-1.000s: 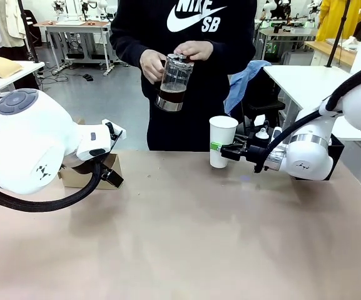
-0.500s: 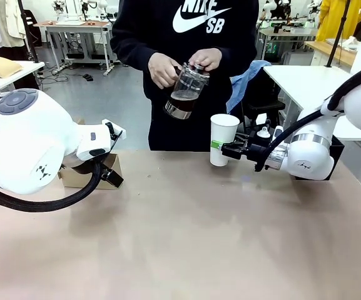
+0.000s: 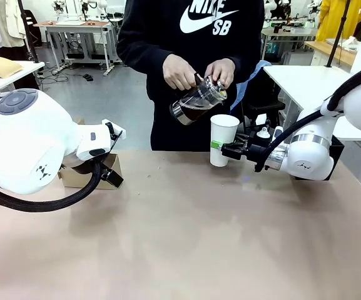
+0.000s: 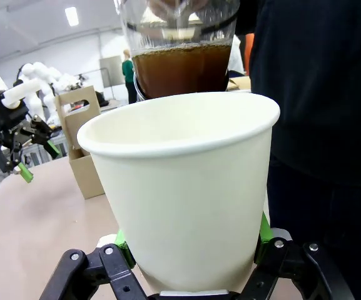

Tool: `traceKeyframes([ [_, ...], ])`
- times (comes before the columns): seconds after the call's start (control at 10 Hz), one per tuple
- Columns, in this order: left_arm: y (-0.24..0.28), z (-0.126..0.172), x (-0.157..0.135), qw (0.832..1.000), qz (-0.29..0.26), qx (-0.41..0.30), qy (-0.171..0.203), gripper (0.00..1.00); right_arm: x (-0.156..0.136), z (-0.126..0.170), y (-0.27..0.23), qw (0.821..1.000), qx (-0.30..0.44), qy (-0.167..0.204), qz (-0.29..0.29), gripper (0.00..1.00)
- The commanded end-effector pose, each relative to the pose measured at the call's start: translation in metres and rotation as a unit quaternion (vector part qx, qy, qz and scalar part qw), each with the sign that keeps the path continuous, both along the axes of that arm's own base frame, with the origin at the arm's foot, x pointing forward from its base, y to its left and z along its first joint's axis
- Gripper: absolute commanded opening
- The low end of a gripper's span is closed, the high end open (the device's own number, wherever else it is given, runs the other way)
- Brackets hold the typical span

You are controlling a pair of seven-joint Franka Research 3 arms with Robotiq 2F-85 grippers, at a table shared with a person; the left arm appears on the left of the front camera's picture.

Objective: Pour a drink into a cup and package it in a carrier.
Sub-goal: When a person places the Paper Cup Lid on the 600 ml Paper Cup , lift the 600 ml Paper Cup.

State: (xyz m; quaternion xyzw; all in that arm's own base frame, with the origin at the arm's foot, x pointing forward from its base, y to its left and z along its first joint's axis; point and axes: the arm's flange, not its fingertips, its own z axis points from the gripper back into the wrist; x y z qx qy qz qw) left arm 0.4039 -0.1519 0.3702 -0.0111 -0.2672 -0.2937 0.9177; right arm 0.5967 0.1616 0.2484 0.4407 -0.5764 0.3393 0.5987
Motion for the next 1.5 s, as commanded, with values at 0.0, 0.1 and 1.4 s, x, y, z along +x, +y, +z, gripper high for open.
traceKeyframes([
  [0.0,0.0003,0.0002,-0.0002,1.0,0.0,-0.001,0.0,1.0,0.0003,0.0011,0.0013,1.0,-0.003,0.0,-0.001,0.8],
  [0.1,0.0003,0.0002,-0.0002,1.0,0.0,-0.001,0.0,1.0,0.0003,0.0011,0.0013,1.0,-0.003,0.0,-0.001,0.8],
  [1.4,0.0003,0.0002,-0.0002,1.0,0.0,-0.001,0.0,1.0,0.0003,0.0011,0.0013,1.0,-0.003,0.0,-0.001,0.8],
])
